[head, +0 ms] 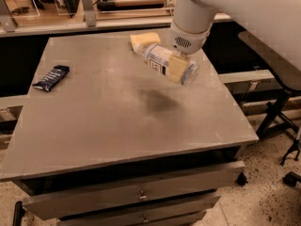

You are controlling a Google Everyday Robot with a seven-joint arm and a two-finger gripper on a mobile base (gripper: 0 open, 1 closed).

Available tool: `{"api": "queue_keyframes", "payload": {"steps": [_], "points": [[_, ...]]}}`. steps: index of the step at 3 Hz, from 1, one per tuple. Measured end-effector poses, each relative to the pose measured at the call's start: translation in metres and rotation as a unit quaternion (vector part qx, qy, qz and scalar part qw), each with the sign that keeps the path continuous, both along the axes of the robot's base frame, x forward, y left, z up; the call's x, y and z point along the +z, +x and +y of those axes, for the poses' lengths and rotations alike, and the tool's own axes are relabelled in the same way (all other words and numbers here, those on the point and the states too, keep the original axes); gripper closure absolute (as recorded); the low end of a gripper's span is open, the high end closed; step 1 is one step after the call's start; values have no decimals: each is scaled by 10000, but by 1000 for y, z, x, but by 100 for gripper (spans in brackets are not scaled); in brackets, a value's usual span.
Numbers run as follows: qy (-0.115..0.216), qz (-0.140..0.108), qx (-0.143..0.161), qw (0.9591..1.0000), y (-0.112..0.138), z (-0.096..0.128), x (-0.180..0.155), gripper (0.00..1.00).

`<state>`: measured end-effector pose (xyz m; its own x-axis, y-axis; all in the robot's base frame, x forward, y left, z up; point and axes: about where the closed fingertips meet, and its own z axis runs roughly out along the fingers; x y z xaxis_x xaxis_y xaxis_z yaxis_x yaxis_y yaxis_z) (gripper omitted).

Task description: Move blue plastic bottle near rxbar blueberry

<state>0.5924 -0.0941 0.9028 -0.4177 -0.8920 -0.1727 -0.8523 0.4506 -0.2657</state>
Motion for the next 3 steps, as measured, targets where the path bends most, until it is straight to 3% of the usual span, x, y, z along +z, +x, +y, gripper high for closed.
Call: {"api": "queue_keyframes", "payload": {"steps": [1, 2, 3], "points": [[27, 24, 84, 10000, 1, 3, -1, 100], [202, 35, 390, 9990, 20, 22, -8, 100], [295, 182, 966, 9947, 43, 58, -19, 100]]}}
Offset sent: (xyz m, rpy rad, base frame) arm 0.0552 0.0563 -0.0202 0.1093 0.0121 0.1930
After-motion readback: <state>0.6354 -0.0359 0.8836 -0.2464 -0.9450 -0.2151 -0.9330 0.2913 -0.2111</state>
